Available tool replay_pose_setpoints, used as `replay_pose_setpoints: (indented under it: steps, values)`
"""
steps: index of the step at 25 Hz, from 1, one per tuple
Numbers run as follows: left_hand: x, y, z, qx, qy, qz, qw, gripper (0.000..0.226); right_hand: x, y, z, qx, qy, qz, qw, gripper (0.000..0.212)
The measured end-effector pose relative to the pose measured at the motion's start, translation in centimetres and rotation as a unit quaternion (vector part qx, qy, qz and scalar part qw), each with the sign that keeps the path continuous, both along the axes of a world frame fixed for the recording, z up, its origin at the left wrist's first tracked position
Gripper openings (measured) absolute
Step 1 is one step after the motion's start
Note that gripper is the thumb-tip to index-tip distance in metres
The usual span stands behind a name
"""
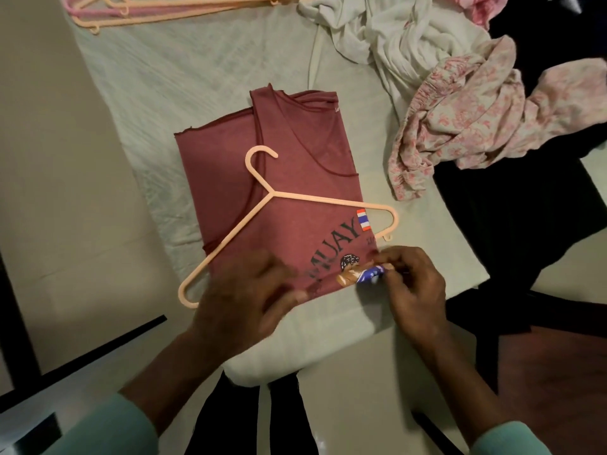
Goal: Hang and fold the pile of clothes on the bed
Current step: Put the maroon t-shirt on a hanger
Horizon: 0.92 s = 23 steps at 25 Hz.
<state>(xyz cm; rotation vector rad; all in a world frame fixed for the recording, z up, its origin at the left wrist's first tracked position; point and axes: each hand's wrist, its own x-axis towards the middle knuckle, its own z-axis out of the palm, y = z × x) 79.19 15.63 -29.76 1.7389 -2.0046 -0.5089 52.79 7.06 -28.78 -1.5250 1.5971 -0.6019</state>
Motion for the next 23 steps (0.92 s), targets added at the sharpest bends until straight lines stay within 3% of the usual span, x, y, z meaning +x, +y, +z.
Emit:
replay_pose_setpoints:
  steps: [2,3,5,8,12,18,23]
  values:
    - [1.1,-1.2,-0.4,-0.002,-0.047,0.148,0.988,0.037,1.4,-0.1,0.7,0.089,-0.028,-0.088,0.992,0.012]
    - [1.7,-2.0,-0.7,0.021,-0.062,0.205,0.977,0.039,2.0,-0.5,0.9,0.109,-0.010,-0.105,0.988,0.021]
    - [2.6,-3.5,-1.6,0.071,-0.071,0.252,0.963,0.034,2.7,-1.1,0.8,0.138,0.025,-0.099,0.985,0.039]
    - [3.2,-6.0,-2.1,0.072,0.011,0.278,0.958,0.018,2.9,-1.5,-0.1,0.156,0.029,-0.094,0.983,0.047]
    - [5.5,-10.5,-1.5,0.053,0.075,0.369,0.925,0.023,2.6,-1.7,-0.7,0.154,0.056,-0.079,0.983,0.046]
    - [7.5,-11.2,-0.3,0.037,0.139,0.292,0.946,0.021,4.6,-3.7,-0.6,0.163,0.049,-0.114,0.979,0.027]
    - [7.7,-8.3,9.0,-0.055,0.156,0.244,0.956,0.016,6.7,-6.2,2.5,0.181,-0.034,-0.123,0.975,0.010]
